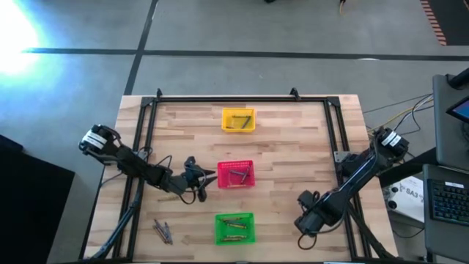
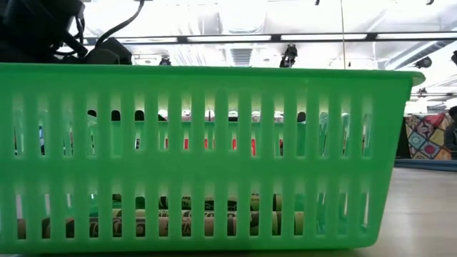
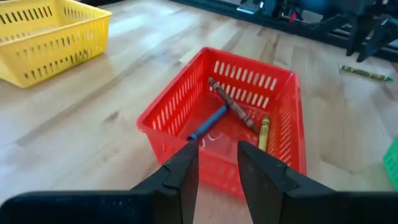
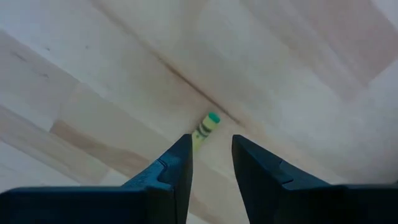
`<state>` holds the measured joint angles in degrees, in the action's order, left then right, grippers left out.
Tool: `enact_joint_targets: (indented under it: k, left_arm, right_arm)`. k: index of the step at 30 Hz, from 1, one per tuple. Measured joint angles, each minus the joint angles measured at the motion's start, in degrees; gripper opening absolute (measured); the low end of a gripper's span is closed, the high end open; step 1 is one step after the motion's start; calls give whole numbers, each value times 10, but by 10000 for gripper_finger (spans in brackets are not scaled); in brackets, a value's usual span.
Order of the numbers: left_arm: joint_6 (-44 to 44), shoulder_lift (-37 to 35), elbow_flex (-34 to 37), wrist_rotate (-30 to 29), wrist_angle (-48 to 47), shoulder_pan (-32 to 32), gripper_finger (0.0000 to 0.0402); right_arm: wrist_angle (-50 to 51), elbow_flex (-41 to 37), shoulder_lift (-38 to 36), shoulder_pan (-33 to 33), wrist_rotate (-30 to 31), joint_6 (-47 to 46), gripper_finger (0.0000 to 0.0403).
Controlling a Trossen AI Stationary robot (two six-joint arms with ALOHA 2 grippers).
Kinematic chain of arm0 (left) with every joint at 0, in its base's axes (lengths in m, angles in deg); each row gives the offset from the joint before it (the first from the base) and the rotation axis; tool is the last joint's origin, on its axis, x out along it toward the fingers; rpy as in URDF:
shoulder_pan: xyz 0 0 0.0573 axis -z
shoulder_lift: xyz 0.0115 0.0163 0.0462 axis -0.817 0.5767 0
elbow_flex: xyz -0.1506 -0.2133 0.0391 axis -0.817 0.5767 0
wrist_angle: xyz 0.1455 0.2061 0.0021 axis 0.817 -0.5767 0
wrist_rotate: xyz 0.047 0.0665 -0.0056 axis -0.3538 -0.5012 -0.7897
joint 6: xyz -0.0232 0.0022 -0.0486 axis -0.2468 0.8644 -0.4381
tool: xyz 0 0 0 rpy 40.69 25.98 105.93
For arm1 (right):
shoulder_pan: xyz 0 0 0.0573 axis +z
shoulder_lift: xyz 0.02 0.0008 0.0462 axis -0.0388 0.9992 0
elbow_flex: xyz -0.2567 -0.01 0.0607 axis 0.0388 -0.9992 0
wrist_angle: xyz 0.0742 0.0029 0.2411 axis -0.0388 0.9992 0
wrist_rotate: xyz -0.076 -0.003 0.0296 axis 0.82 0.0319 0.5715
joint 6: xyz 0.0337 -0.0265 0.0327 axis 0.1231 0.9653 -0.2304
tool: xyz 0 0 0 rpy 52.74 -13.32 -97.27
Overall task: Sort crayons
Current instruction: Put the green crayon into the red bin
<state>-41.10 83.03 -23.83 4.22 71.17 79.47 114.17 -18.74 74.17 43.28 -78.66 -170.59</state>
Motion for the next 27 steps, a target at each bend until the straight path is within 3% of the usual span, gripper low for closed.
enact_joint_targets:
  k: [10,21,27]
  left_arm:
    - [-40,-10,0,31,-65,2,94]
    - [-66,-10,0,38,-81,3,94]
    - [-66,-10,0,38,-81,3,94]
  right_arm:
    - [-9,1,26,14,18,-36,105]
    - [-25,3,68,10,3,35,101]
    - [-26,12,57,2,49,80,24]
